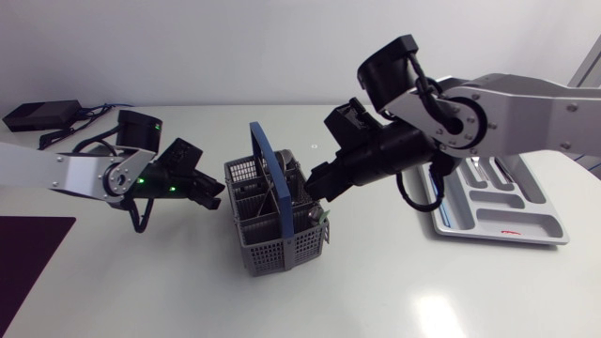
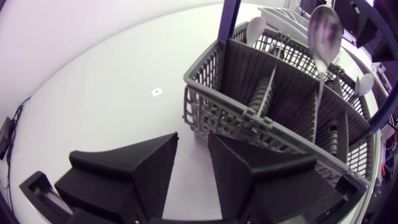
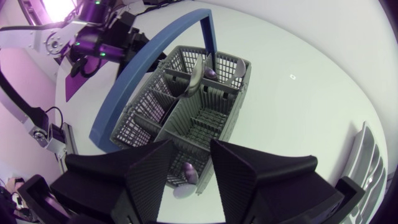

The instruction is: Unload the cutlery basket into the drawer organizer.

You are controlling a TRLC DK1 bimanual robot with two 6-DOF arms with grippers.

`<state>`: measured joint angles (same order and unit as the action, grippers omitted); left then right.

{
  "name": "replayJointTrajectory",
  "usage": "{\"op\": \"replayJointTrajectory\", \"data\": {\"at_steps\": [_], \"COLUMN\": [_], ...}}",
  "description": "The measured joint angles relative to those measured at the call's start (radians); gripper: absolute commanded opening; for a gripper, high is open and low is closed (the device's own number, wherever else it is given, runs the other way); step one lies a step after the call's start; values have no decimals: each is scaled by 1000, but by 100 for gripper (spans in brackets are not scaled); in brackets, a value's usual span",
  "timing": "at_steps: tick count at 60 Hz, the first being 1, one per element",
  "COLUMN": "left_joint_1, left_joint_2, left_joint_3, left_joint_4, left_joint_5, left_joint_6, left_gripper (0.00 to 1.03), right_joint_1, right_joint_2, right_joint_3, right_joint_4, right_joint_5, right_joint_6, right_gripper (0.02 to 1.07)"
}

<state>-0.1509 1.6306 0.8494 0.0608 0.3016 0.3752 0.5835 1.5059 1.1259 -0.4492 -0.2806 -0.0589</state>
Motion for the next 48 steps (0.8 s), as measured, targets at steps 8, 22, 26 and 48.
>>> {"op": "replayJointTrajectory", "data": {"at_steps": [8,22,26,48], "left_joint_1": [14,19,18,-23], "left_joint_2": [-181,-369,-410,-499], "left_joint_3": [-67,-113,-119,-123], "left_joint_4": [-34,-143,-167,-221], "left_joint_5": [18,43,46,53], "left_joint_6": [11,18,18,17], "left_gripper": [49,49,49,49], "right_joint_1": [4,9,20,90], "right_joint_2": [74,124,133,224], "right_joint_3": [81,152,163,260], "right_joint_4": [0,7,8,11], "right_joint_5": [47,49,50,165], "right_joint_6": [3,3,4,11], "right_gripper": [55,55,55,54]}}
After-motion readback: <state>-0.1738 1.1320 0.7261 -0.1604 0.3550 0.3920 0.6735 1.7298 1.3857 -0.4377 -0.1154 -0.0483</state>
